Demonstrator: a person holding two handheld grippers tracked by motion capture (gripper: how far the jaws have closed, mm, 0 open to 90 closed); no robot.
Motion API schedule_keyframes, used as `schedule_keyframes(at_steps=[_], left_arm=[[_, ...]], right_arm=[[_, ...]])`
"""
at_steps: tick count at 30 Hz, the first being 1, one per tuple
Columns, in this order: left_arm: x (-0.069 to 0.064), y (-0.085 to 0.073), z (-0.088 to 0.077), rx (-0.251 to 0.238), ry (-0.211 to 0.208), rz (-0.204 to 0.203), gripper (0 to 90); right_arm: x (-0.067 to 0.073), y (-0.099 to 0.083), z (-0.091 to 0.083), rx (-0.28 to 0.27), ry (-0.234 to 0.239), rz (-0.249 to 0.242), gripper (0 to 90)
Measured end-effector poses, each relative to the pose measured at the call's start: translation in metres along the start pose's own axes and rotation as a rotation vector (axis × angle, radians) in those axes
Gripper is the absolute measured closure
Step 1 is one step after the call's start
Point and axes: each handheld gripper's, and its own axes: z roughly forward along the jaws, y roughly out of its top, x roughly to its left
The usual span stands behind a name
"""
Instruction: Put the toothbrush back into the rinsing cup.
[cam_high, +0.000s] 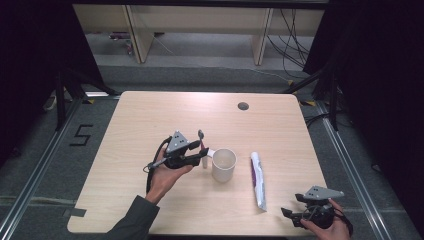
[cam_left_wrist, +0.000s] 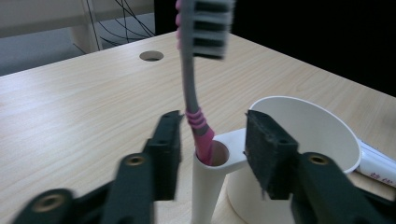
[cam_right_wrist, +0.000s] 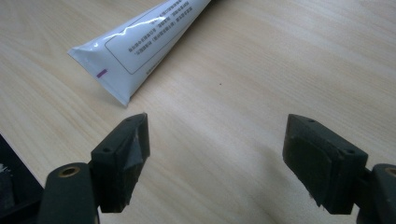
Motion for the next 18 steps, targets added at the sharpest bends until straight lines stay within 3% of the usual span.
schedule_keyframes(at_steps=[3, 8, 11, 18], left_arm=[[-0.001, 0.003, -0.004, -0.006, 0.009, -0.031, 40.9], [0.000, 0.006, -0.008, -0.014, 0.028, -0.039, 33.3], [-0.001, 0.008, -0.011, -0.003, 0.028, -0.059, 31.2], [-0.005, 0.006, -0.027, 0.025, 0.041, -0.053, 28.1]], right_arm=[[0.000, 0.000, 0.000, -0.001, 0.001, 0.001, 23.9], [0.000, 0.000, 0.000, -0.002, -0.003, -0.001, 23.9], [0.000, 0.000, 0.000, -0.002, -0.002, -0.001, 23.9], [0.000, 0.000, 0.000, -0.003, 0.009, 0.005, 24.0]])
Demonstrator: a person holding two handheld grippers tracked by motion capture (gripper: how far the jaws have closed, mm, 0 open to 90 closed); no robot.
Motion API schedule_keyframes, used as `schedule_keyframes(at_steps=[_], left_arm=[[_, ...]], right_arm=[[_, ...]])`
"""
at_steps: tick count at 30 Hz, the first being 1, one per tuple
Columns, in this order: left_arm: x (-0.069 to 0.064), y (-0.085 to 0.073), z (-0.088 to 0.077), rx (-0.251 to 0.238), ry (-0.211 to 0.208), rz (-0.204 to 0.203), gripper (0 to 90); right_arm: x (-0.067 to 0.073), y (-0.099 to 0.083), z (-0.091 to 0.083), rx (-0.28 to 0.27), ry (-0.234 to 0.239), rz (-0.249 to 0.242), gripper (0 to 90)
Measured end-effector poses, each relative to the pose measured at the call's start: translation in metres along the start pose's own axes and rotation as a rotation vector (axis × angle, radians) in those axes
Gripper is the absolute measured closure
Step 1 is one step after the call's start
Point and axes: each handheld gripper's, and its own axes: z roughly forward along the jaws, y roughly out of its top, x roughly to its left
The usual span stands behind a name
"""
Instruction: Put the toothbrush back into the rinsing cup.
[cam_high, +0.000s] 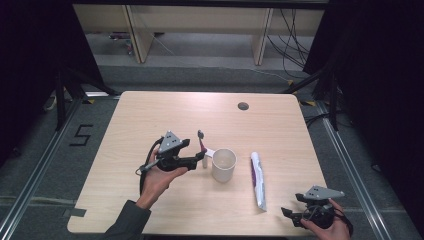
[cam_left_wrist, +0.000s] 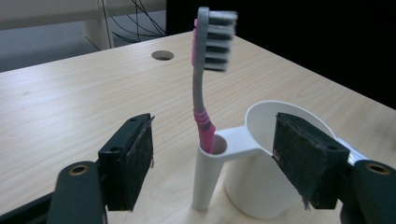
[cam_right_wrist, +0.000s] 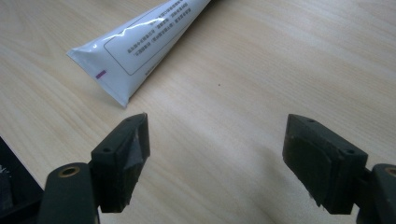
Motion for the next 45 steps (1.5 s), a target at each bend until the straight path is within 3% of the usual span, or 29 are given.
schedule_keyframes(at_steps=[9, 10, 14, 23, 24, 26, 39, 42, 43, 45], left_arm=[[-0.003, -0.009, -0.018, 0.027, 0.006, 0.023, 26.8], [-0.003, -0.011, -0.019, 0.029, 0.002, 0.022, 26.7], [-0.003, -0.019, -0.025, 0.038, 0.010, 0.025, 26.7], [-0.005, -0.035, -0.027, 0.054, 0.009, 0.027, 26.1], [-0.006, -0.036, -0.027, 0.058, 0.013, 0.027, 26.0], [-0.007, -0.040, -0.029, 0.068, 0.009, 0.029, 25.9], [-0.010, -0.056, -0.031, 0.106, 0.005, 0.047, 25.0], [-0.010, -0.060, -0.030, 0.119, 0.002, 0.051, 25.0], [-0.011, -0.061, -0.030, 0.123, 0.003, 0.046, 25.0], [-0.011, -0.064, -0.029, 0.132, 0.003, 0.047, 25.0]], right_arm=[[-0.001, 0.000, 0.000, -0.005, -0.008, 0.000, 24.0], [-0.003, 0.000, 0.000, -0.009, -0.017, -0.023, 24.0], [-0.003, -0.001, 0.000, -0.015, -0.015, -0.024, 24.0], [-0.004, -0.001, 0.000, -0.011, -0.011, -0.029, 24.0], [-0.002, -0.001, 0.000, 0.004, -0.002, 0.009, 24.0], [-0.001, -0.001, 0.000, -0.005, 0.003, 0.018, 24.0], [-0.005, -0.002, 0.000, -0.015, 0.002, 0.002, 24.0], [-0.004, -0.002, 0.000, -0.010, -0.001, 0.020, 24.0], [-0.007, -0.002, 0.000, -0.012, -0.005, -0.005, 24.0], [-0.007, -0.002, 0.000, -0.013, -0.003, -0.002, 24.0]])
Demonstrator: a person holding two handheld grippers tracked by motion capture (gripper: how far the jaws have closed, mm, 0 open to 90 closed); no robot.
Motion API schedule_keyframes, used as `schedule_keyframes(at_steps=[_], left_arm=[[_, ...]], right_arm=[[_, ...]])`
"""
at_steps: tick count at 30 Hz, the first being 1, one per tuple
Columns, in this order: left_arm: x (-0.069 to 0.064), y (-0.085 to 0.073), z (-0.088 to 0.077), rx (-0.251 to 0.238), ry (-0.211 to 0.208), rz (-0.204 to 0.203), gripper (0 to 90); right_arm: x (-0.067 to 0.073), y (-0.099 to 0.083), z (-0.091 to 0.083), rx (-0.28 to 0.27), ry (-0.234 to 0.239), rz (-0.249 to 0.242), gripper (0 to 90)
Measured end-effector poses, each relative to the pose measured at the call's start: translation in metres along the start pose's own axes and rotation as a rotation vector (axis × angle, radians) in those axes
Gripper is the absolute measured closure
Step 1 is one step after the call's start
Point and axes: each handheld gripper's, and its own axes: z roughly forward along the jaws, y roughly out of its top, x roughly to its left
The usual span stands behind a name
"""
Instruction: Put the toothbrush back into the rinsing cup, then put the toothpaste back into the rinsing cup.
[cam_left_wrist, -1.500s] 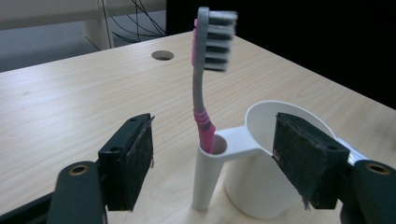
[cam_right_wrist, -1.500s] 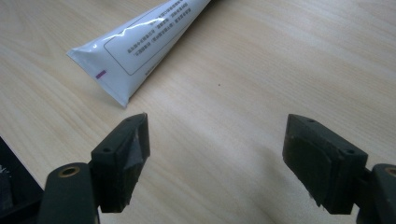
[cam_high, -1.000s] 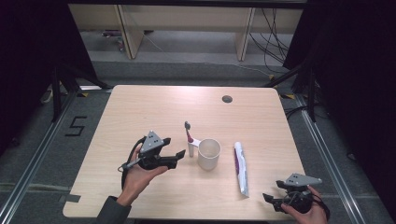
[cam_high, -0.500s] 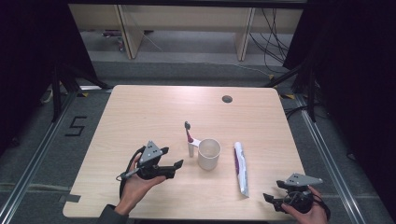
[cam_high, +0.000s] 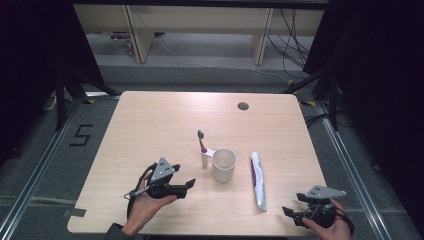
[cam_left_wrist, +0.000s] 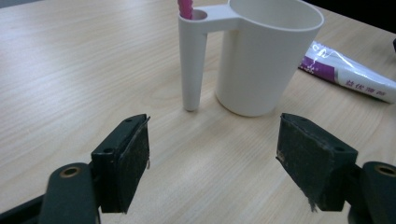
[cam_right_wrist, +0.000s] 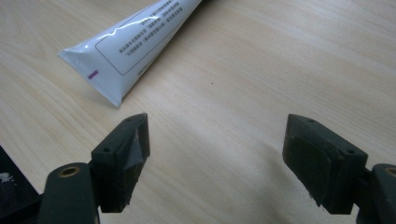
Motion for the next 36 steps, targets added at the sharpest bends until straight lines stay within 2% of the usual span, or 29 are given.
schedule_keyframes(at_steps=[8, 10, 11, 15, 18, 20, 23, 28, 30, 31, 32, 33, 34, 35, 36], left_arm=[[-0.005, -0.010, 0.001, 0.024, -0.020, 0.007, 24.7], [-0.006, -0.012, -0.001, 0.041, -0.023, 0.022, 24.5], [-0.007, -0.014, -0.001, 0.031, -0.028, 0.010, 24.5], [-0.011, -0.019, -0.003, 0.043, -0.027, 0.008, 24.3], [-0.011, -0.023, -0.004, 0.059, -0.027, 0.025, 24.3], [-0.011, -0.026, -0.006, 0.076, -0.030, 0.036, 24.3], [-0.015, -0.029, -0.007, 0.073, -0.038, 0.027, 24.0], [-0.019, -0.033, -0.011, 0.080, -0.045, 0.044, 23.5], [-0.021, -0.034, -0.012, 0.086, -0.053, 0.040, 23.3], [-0.021, -0.035, -0.012, 0.083, -0.059, 0.038, 23.2], [-0.021, -0.036, -0.013, 0.091, -0.062, 0.049, 23.2], [-0.023, -0.037, -0.013, 0.096, -0.058, 0.040, 23.2], [-0.022, -0.038, -0.014, 0.105, -0.063, 0.053, 23.1], [-0.024, -0.039, -0.013, 0.099, -0.062, 0.042, 23.0], [-0.022, -0.039, -0.014, 0.113, -0.052, 0.060, 23.0]], right_arm=[[0.000, 0.000, 0.000, -0.004, -0.005, -0.003, 24.0], [0.000, 0.000, 0.000, 0.002, -0.002, -0.003, 24.0], [0.000, 0.000, 0.000, 0.002, -0.002, -0.003, 24.0], [0.000, 0.000, 0.000, -0.004, -0.004, -0.002, 24.0], [0.000, 0.000, 0.000, -0.001, -0.013, -0.004, 24.0], [0.001, 0.000, 0.000, -0.001, 0.000, 0.004, 24.0], [0.001, 0.000, 0.000, 0.000, 0.000, 0.004, 24.0], [0.001, 0.000, -0.001, 0.001, -0.012, 0.001, 24.0], [0.002, 0.000, 0.000, -0.002, -0.001, -0.004, 24.0], [0.004, 0.000, -0.001, 0.001, 0.000, 0.020, 24.1], [0.004, 0.000, -0.001, 0.001, 0.000, 0.020, 24.1], [0.004, 0.000, 0.000, 0.002, 0.007, 0.031, 24.0], [0.003, 0.000, 0.000, 0.001, 0.007, 0.022, 24.1], [0.005, 0.000, 0.000, 0.004, 0.007, 0.036, 24.1], [0.004, 0.000, 0.000, -0.002, 0.012, 0.022, 24.8]])
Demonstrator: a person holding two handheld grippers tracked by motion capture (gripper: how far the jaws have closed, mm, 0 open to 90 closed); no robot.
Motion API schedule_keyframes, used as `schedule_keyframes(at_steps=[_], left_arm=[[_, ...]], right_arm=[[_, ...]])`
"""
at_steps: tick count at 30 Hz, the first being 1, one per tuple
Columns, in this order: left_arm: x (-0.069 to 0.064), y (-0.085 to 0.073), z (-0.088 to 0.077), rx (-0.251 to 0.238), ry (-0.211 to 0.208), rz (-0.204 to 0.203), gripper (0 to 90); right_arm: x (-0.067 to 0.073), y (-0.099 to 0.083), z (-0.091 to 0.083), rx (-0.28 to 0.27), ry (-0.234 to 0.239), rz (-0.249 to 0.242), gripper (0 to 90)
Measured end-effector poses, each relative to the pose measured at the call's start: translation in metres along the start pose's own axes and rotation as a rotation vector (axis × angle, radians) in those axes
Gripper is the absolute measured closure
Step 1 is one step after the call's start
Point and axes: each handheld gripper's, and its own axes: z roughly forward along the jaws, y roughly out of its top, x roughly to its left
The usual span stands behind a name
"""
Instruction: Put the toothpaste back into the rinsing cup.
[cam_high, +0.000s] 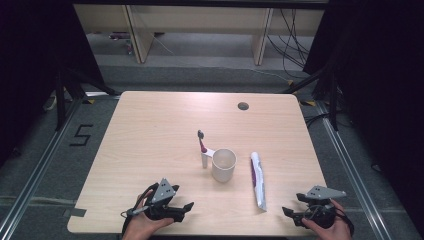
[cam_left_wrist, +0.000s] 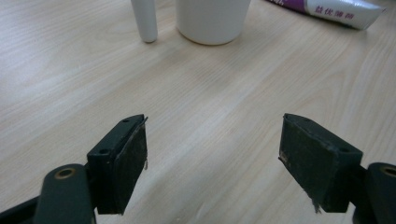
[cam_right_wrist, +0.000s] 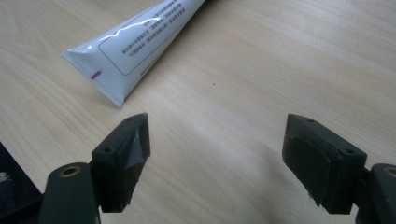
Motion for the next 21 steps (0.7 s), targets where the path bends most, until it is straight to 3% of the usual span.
schedule_keyframes(at_steps=[6, 8, 10, 17, 19, 20, 21], left_arm=[[0.002, 0.000, -0.002, 0.000, 0.005, -0.001, 22.9], [0.001, -0.001, -0.002, -0.013, 0.008, -0.017, 22.9], [0.002, -0.003, -0.002, -0.004, 0.014, -0.002, 22.9], [-0.001, -0.002, 0.001, 0.001, 0.008, 0.004, 22.9], [-0.001, -0.003, 0.001, -0.001, 0.007, 0.002, 23.0], [-0.001, -0.003, 0.001, 0.001, 0.004, 0.002, 22.9], [0.000, -0.003, 0.001, -0.003, 0.005, 0.008, 22.9]], right_arm=[[-0.002, 0.003, 0.000, -0.015, -0.016, -0.028, 27.2], [-0.001, 0.004, -0.001, -0.023, -0.011, -0.013, 29.1], [0.001, 0.007, -0.003, -0.039, -0.019, -0.024, 31.4], [0.007, 0.024, -0.006, -0.099, 0.015, -0.078, 50.3], [0.009, 0.026, -0.006, -0.090, 0.023, -0.058, 52.7], [0.008, 0.028, -0.005, -0.103, 0.019, -0.095, 55.9], [0.011, 0.030, -0.005, -0.097, 0.030, -0.071, 58.4]])
